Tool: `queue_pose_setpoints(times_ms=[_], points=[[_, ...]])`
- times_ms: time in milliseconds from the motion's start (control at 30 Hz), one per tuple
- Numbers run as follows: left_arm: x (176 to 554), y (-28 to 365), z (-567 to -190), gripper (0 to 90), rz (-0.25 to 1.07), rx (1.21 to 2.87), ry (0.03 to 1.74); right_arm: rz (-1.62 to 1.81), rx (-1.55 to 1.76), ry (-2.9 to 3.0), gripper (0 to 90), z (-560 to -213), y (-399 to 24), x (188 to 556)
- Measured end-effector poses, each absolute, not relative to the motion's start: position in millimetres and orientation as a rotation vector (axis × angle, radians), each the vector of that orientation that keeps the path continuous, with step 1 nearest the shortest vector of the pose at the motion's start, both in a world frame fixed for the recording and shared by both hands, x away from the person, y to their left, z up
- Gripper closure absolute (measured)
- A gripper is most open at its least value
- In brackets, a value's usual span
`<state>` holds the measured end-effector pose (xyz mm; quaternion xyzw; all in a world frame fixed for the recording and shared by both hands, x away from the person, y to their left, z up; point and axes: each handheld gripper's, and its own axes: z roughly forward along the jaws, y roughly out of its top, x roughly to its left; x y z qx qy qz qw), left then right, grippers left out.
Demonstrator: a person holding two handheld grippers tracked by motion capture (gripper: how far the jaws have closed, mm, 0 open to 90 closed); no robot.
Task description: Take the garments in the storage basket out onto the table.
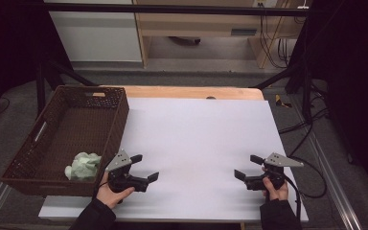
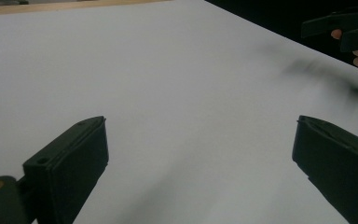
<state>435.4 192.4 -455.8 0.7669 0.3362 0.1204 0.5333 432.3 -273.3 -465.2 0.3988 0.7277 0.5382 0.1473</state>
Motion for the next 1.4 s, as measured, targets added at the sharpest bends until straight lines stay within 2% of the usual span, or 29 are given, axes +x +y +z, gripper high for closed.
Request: queue_pose_setpoints(times_ms=[1400], points=[[430.6,193.5,-426.0,2.3,0.313,1.842,0.809,1.542,1.149,2.095,2.4,-465.2,-273.5,432.5]])
